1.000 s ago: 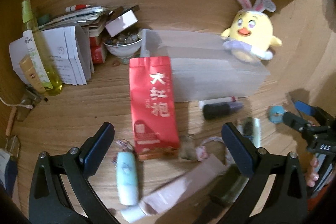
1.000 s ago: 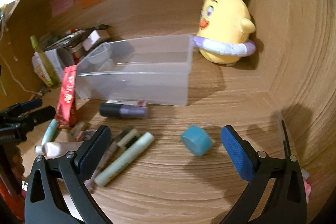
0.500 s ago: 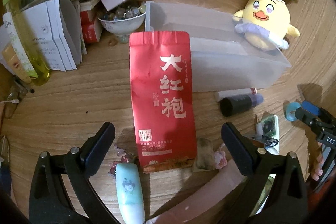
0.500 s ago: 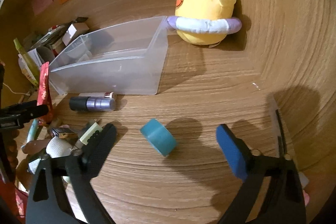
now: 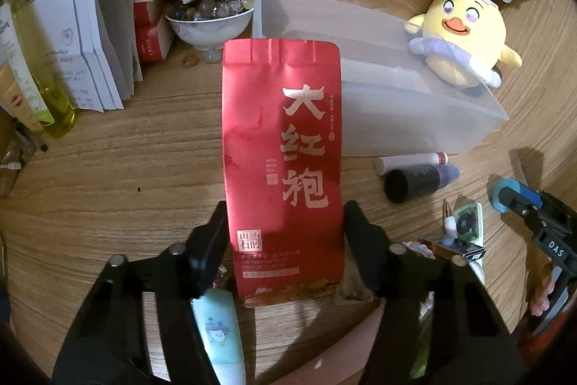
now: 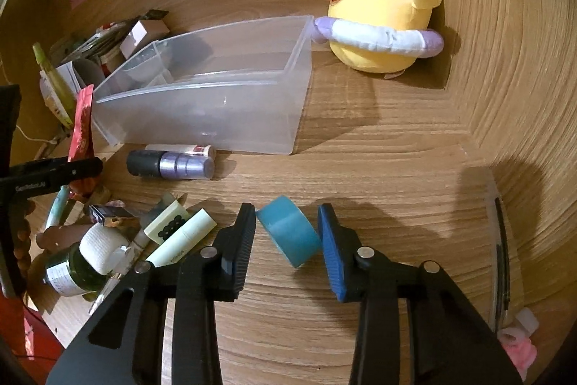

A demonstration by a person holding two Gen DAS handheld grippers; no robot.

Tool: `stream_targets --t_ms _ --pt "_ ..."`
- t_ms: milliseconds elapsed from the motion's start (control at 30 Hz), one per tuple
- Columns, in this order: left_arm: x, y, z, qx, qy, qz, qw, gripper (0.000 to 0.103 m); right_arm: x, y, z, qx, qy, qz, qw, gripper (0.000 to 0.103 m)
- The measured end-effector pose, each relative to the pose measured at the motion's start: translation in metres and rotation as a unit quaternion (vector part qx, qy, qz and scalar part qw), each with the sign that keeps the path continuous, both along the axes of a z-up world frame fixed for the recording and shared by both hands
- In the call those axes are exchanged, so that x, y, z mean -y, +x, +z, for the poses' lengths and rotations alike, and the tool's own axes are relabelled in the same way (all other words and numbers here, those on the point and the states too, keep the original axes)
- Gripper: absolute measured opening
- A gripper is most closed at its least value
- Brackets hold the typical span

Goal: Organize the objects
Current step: 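Grasp the red tea pouch with the left tool while the right tool grasps the blue tape roll, then carry the red pouch and blue tape into the clear box and release both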

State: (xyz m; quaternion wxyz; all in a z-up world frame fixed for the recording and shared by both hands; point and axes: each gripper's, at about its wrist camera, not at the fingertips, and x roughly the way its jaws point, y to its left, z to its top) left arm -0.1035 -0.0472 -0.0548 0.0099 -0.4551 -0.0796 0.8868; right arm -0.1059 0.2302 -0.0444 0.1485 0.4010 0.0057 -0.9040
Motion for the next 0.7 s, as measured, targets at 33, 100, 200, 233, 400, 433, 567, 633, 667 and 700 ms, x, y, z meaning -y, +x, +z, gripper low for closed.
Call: stream_targets --t_ms 33,100,200,233,400,433,567,633,667,700 --pt "0.0 0.002 0.0 -0.002 0.002 0.001 1.0 0.057 0.0 0.001 0.001 -0.003 -0.001 0.0 1.0 0.033" --pt "0.002 0.005 0.003 -0.01 0.009 0.004 0.9999 0.057 0.0 0.001 0.004 -0.008 -0.006 -0.001 1.0 0.033" --pt "0.003 0.012 0.01 -0.028 0.01 0.009 0.9995 0.057 0.0 0.003 0.011 -0.019 -0.013 -0.002 1.0 0.032" --pt "0.004 0.015 0.014 -0.034 0.01 0.01 0.9993 0.057 0.001 0.004 0.013 -0.022 -0.015 -0.001 1.0 0.032" --pt "0.003 0.021 0.032 -0.063 0.013 0.012 0.9979 0.057 0.009 0.008 0.027 -0.044 -0.023 0.009 0.999 0.032" --pt "0.005 0.024 0.036 -0.069 0.013 0.012 0.9975 0.057 0.011 0.008 0.03 -0.048 -0.025 0.011 0.998 0.032" --pt "0.005 0.027 0.05 -0.089 0.015 0.01 0.9958 0.057 0.019 0.007 0.042 -0.065 -0.035 0.021 0.997 0.032" --pt "0.003 0.025 0.056 -0.098 0.018 0.009 0.995 0.057 0.024 0.006 0.048 -0.075 -0.041 0.021 0.996 0.032" --pt "0.002 0.025 0.059 -0.104 0.021 0.008 0.9943 0.057 0.027 0.005 0.051 -0.079 -0.047 0.024 0.996 0.032" --pt "0.001 0.025 0.061 -0.108 0.023 0.008 0.9939 0.057 0.029 0.005 0.052 -0.081 -0.05 0.026 0.995 0.032"
